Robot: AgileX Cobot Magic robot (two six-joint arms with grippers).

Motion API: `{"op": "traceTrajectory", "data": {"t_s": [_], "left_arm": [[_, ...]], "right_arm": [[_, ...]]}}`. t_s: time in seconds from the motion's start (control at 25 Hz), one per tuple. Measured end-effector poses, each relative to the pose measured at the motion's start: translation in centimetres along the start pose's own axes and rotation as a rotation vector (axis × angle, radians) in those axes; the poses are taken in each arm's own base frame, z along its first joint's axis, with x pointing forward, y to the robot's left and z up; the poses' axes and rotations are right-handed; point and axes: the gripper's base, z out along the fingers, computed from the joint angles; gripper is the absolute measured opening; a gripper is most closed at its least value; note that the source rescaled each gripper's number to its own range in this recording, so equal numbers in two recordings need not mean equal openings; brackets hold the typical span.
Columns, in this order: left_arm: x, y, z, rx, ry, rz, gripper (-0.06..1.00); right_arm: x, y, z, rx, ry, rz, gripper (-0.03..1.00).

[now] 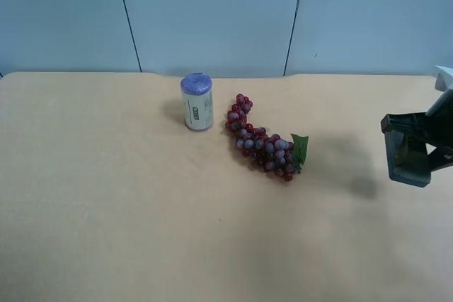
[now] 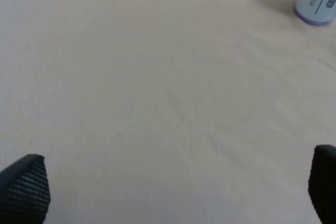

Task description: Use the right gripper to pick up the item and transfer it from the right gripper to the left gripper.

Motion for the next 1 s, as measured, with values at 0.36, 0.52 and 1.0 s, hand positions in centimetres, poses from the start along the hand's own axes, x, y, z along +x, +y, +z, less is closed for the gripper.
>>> {"op": "traceTrajectory", "data": {"t_s": [0.36, 0.52, 1.0], "left_arm": [[0.0, 0.0, 0.0, 0.0, 0.0, 0.0, 1.0], [0.0, 0.0, 0.0, 0.0, 0.0, 0.0, 1.0], [0.0, 0.0, 0.0, 0.0, 0.0, 0.0, 1.0]], "right_arm": [[-0.5, 4.6, -3.7, -0.112, 0.014, -0.303, 0.01], [-0.2, 7.3, -5.0, -0.142, 0.025, -0.46, 0.01], [1.4, 14.0, -9.4, -0.227, -0.032, -0.908, 0.01]]}}
